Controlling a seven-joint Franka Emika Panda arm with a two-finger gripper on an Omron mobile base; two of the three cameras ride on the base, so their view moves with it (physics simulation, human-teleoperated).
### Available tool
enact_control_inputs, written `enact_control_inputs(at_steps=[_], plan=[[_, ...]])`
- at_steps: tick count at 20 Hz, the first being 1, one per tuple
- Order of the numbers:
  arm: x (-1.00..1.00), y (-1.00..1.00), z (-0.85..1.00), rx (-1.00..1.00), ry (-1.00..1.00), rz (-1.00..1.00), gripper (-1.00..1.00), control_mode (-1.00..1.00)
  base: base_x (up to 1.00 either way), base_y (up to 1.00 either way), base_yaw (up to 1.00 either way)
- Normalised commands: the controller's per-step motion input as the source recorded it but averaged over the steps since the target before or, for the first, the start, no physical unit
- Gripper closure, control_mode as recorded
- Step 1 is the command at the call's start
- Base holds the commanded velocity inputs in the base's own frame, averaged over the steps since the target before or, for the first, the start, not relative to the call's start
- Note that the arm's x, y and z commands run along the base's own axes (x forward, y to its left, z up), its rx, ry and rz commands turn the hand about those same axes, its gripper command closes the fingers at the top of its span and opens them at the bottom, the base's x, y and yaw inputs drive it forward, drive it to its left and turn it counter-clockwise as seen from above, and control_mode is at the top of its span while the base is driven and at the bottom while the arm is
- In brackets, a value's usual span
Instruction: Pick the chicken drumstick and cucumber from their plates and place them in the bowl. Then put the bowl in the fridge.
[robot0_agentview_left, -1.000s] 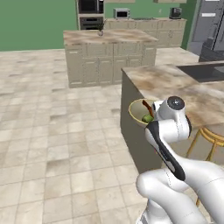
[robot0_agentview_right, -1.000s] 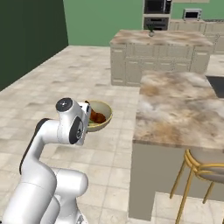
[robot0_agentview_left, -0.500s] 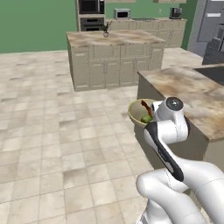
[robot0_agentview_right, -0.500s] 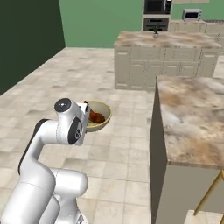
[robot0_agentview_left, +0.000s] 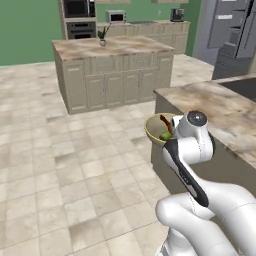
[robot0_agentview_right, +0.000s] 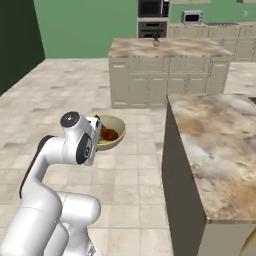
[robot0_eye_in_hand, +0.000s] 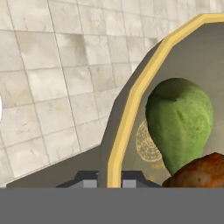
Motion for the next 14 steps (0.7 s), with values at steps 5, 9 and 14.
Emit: enact_control_inputs(at_steps=[5, 9, 14], plan=[[0.0, 0.0, 0.0, 0.0, 0.0, 0.0, 1.0, 1.0, 0.79, 0.42, -0.3], [0.0, 0.0, 0.0, 0.0, 0.0, 0.0, 1.0, 1.0, 0.77, 0.49, -0.24], [0.0, 0.0, 0.0, 0.0, 0.0, 0.0, 1.0, 1.0, 0.72, 0.57, -0.17]])
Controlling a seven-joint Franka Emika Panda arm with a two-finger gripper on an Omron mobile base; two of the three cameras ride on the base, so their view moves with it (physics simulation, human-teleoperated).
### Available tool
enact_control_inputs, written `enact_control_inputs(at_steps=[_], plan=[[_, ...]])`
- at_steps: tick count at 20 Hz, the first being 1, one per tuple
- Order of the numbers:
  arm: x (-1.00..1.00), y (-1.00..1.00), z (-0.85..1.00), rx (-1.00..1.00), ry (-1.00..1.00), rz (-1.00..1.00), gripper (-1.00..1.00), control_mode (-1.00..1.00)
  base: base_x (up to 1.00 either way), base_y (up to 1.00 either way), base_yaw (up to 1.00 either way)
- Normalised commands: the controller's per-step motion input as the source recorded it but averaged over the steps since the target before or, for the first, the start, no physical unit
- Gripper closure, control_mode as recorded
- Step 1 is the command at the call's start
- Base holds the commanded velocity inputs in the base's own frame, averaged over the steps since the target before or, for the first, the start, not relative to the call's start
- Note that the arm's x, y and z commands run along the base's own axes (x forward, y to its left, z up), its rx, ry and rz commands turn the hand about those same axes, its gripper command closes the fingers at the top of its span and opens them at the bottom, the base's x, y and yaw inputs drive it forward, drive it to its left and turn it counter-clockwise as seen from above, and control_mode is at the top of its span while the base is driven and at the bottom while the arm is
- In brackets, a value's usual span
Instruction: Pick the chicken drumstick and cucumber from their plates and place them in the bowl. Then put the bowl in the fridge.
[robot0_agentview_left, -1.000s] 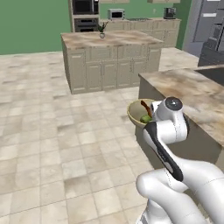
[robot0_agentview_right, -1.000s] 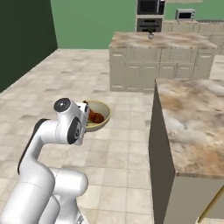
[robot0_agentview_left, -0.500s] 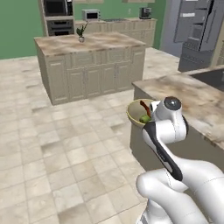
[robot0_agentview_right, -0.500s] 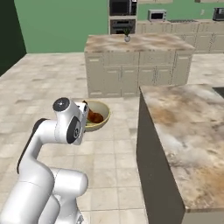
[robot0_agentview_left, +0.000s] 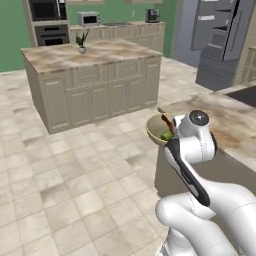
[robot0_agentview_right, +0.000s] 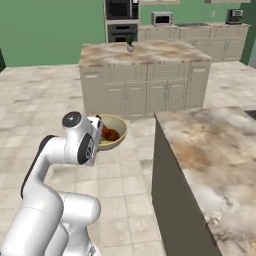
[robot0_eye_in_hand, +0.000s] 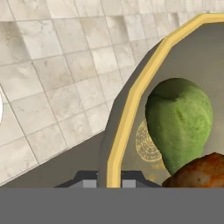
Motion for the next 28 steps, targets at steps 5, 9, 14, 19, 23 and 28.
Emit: enact_control_inputs(at_steps=[5, 9, 14, 19, 23, 28], plan=[[0.0, 0.0, 0.0, 0.0, 0.0, 0.0, 1.0, 1.0, 0.69, 0.65, -0.11], [0.0, 0.0, 0.0, 0.0, 0.0, 0.0, 1.0, 1.0, 0.69, 0.63, -0.14], [0.0, 0.0, 0.0, 0.0, 0.0, 0.0, 1.0, 1.0, 0.68, 0.61, -0.17], [0.0, 0.0, 0.0, 0.0, 0.0, 0.0, 1.0, 1.0, 0.69, 0.56, -0.22], [0.0, 0.0, 0.0, 0.0, 0.0, 0.0, 1.0, 1.0, 0.71, 0.52, -0.25], [0.0, 0.0, 0.0, 0.0, 0.0, 0.0, 1.0, 1.0, 0.71, 0.44, -0.36]])
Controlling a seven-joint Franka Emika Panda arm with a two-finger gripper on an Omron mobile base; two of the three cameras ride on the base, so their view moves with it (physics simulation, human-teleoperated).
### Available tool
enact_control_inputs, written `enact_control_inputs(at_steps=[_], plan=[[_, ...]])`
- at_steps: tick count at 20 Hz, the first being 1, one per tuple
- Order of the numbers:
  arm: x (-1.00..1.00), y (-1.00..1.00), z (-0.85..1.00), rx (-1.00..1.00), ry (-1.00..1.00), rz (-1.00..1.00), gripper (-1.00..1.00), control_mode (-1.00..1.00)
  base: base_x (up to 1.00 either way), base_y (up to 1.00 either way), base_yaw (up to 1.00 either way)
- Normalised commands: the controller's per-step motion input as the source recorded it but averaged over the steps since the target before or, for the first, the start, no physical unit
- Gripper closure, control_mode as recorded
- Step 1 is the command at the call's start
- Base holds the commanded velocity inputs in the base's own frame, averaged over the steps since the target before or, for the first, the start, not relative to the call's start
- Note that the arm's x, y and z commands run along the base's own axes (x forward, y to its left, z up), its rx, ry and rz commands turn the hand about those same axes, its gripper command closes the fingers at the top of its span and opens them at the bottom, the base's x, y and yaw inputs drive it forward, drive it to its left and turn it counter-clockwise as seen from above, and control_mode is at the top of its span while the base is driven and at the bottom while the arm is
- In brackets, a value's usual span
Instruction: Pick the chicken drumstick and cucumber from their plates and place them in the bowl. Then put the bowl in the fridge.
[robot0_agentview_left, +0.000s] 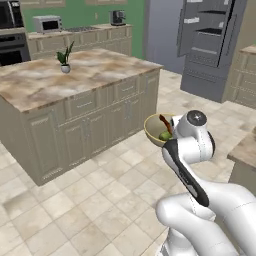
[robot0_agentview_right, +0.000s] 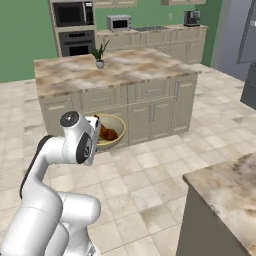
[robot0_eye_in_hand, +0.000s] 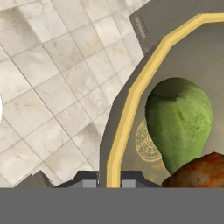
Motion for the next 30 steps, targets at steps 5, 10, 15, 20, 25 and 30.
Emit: enact_control_inputs(at_steps=[5, 10, 15, 20, 25, 30], plan=[[0.0, 0.0, 0.0, 0.0, 0.0, 0.0, 1.0, 1.0, 0.69, 0.41, -0.41], [0.0, 0.0, 0.0, 0.0, 0.0, 0.0, 1.0, 1.0, 0.66, 0.4, -0.45], [0.0, 0.0, 0.0, 0.0, 0.0, 0.0, 1.0, 1.0, 0.62, 0.37, -0.5], [0.0, 0.0, 0.0, 0.0, 0.0, 0.0, 1.0, 1.0, 0.58, 0.36, -0.53], [0.0, 0.0, 0.0, 0.0, 0.0, 0.0, 1.0, 1.0, 0.59, 0.38, -0.51], [0.0, 0.0, 0.0, 0.0, 0.0, 0.0, 1.0, 1.0, 0.64, 0.4, -0.42]])
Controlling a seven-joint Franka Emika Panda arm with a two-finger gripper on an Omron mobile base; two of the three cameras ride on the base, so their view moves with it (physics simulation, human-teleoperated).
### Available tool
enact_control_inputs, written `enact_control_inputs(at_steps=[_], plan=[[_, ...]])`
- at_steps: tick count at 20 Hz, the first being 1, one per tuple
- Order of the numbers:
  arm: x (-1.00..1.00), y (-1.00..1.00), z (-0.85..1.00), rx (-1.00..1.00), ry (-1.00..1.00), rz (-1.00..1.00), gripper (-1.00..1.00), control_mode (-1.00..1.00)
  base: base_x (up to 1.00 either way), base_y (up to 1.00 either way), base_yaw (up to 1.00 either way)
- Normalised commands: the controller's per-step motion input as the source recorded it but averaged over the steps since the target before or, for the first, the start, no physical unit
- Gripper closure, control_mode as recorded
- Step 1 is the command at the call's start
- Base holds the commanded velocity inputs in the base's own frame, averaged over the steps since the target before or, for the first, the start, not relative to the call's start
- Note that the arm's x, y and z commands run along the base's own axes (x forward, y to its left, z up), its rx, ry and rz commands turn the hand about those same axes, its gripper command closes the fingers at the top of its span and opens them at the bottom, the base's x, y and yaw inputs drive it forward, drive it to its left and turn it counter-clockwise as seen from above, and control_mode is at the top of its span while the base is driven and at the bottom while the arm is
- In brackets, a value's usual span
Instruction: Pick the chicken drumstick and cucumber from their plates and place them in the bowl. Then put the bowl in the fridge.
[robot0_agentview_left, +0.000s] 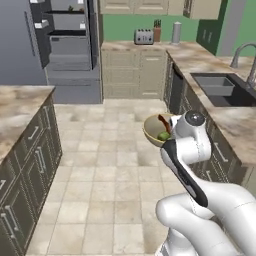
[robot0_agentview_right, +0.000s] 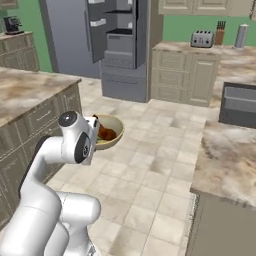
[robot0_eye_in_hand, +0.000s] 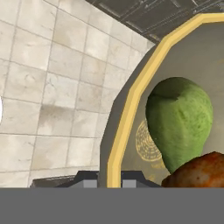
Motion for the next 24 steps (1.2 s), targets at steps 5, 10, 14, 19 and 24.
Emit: enact_control_inputs(at_steps=[5, 10, 14, 19, 24], plan=[[0.0, 0.0, 0.0, 0.0, 0.0, 0.0, 1.0, 1.0, 0.79, 0.44, -0.18], [0.0, 0.0, 0.0, 0.0, 0.0, 0.0, 1.0, 1.0, 0.85, 0.46, -0.04], [0.0, 0.0, 0.0, 0.0, 0.0, 0.0, 1.0, 1.0, 0.86, 0.47, -0.02], [0.0, 0.0, 0.0, 0.0, 0.0, 0.0, 1.0, 1.0, 0.93, 0.38, 0.0], [0.0, 0.0, 0.0, 0.0, 0.0, 0.0, 1.0, 1.0, 0.94, 0.32, 0.0]])
